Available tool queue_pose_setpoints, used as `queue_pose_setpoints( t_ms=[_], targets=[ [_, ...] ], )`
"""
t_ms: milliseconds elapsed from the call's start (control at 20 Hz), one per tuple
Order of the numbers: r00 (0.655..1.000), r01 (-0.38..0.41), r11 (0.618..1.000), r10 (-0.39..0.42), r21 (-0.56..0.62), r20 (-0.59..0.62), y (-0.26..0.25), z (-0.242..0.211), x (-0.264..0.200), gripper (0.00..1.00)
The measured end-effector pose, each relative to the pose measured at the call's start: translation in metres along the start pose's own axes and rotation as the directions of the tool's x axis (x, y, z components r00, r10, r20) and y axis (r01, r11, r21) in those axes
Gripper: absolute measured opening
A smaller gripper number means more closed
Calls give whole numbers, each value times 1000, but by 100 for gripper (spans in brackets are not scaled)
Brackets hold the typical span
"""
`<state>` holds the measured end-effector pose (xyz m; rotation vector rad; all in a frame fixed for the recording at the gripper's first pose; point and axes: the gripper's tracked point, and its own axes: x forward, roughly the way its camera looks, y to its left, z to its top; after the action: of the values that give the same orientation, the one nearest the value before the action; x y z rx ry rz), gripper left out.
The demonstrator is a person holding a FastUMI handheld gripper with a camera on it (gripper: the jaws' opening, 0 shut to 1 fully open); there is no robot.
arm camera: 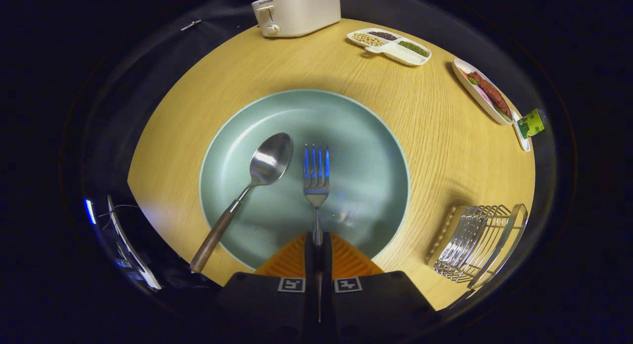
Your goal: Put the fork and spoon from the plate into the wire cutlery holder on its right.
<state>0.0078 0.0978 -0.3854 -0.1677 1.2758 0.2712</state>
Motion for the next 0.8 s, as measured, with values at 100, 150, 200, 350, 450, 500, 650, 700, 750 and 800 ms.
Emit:
queue_pose_setpoints(
  t_ms=[100, 150, 200, 350, 450, 500, 650, 700, 750, 800],
  targets=[
    [1000, -9, 1000, 9, 30, 26, -4, 7, -8, 6],
    [999, -18, 999, 16, 46, 39, -4, 11, -14, 7],
    [998, -25, 998, 22, 61, 56, -5, 14, -22, 6],
    [994, -55, 995, 48, 79, 94, -9, 19, -47, 6],
    [991, -75, 994, 65, 83, 119, -12, 18, -67, 6],
    [989, -85, 993, 73, 85, 128, -15, 17, -78, 6],
    [986, -105, 990, 91, 90, 142, -29, 11, -105, 6],
    [985, -106, 990, 92, 91, 143, -36, 9, -113, 6],
    [986, -101, 991, 87, 90, 145, -46, 7, -120, 6],
    [986, -91, 993, 78, 79, 149, -58, 6, -125, 6]
  ],
)
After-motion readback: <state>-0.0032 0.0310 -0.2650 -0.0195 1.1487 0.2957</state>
